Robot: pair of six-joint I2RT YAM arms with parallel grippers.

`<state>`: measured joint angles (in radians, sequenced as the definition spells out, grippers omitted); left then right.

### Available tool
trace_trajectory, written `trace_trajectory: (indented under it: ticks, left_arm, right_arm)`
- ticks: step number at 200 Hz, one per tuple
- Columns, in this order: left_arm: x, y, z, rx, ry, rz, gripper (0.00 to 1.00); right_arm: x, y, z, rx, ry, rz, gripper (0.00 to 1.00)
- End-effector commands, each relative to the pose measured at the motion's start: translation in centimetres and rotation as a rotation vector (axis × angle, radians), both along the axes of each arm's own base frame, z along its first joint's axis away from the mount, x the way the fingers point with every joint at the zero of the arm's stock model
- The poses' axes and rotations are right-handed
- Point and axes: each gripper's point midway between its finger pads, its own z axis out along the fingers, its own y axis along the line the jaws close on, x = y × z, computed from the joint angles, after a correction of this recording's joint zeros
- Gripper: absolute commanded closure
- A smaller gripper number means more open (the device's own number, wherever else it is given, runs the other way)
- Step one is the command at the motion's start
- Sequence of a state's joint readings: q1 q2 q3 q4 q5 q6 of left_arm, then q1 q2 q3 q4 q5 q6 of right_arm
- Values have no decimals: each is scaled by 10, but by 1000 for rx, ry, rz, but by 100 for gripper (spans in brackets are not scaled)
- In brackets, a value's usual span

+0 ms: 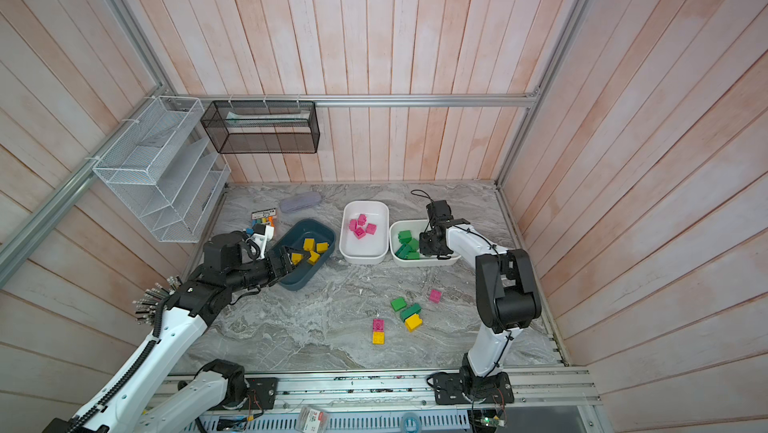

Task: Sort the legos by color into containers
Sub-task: 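Lift the green brick into the larger white tub and open the right gripper, then return the right gripper to the pile and grasp a small green brick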

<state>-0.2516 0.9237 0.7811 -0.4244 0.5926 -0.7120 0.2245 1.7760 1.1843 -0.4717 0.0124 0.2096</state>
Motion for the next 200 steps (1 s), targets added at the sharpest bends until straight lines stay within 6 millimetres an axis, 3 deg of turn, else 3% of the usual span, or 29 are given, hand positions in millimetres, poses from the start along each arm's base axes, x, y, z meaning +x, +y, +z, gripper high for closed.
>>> trace_trajectory:
  ticks: [1,29,52,87,111,137,171,200]
  left_arm:
    - [5,-5,16,-25,-48,-19,0]
    - [6,-6,13,-16,-47,-25,0]
    - [7,-6,10,-10,-42,-31,0]
    - [6,-6,5,6,-37,-47,0]
    - [7,-2,2,44,-38,-45,0]
    - [7,1,-3,81,-42,-47,0]
    - [7,3,-14,113,-35,-56,0]
    - [7,3,-22,126,-28,-62,0]
  right_arm:
    - [9,10,22,39,-50,42,49]
    - [-16,25,50,107,-59,94,39]
    - [-56,53,70,186,-50,144,35]
    - [-125,90,68,297,51,145,31]
    - [-155,108,64,346,99,109,29]
    - [-168,111,50,407,161,-10,29]
    - [-163,107,42,423,212,-209,29]
    - [-166,116,30,485,256,-353,31]
